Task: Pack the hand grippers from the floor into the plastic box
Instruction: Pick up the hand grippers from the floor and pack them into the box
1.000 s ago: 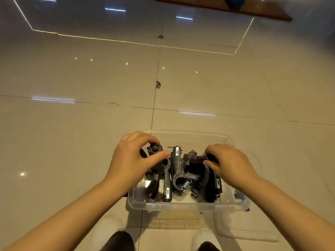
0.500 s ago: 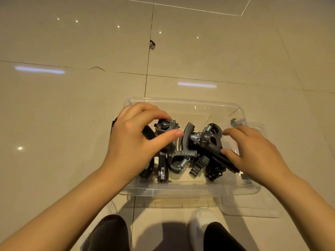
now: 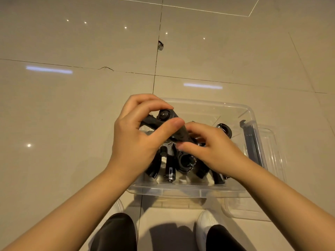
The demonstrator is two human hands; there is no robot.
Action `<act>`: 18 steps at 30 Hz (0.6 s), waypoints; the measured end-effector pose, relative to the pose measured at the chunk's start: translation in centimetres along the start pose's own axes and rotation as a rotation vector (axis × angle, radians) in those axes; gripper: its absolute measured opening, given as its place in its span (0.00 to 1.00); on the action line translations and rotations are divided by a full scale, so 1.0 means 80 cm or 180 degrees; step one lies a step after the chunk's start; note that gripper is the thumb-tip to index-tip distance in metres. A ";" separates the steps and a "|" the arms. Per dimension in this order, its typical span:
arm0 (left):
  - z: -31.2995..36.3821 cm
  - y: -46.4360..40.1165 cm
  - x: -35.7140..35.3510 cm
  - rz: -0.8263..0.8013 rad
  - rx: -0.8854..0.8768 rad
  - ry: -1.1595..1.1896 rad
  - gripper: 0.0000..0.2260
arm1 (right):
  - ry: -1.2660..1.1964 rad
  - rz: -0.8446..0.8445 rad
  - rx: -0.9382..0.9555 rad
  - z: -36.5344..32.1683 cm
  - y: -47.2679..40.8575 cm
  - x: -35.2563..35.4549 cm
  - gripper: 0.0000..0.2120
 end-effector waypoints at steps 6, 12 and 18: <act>-0.022 -0.011 0.018 -0.0212 0.0150 -0.0024 0.11 | -0.0392 0.0103 -0.0150 0.008 -0.010 -0.009 0.12; -0.073 -0.003 0.034 -0.0201 0.0534 -0.0438 0.18 | -0.1096 0.0164 -0.0567 0.019 -0.010 -0.011 0.12; -0.078 -0.001 0.029 -0.0401 0.0531 -0.0504 0.21 | -0.1372 0.0048 -0.0658 0.012 -0.013 -0.017 0.11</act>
Point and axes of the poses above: each hand's wrist, its own y-axis away from the middle knuckle, its own x-axis out of the back of the hand, z = x × y, the point moved 8 cm from there along -y, towards the middle knuckle, and after that the axes turned 11 degrees about z, right-handed, at the moved point
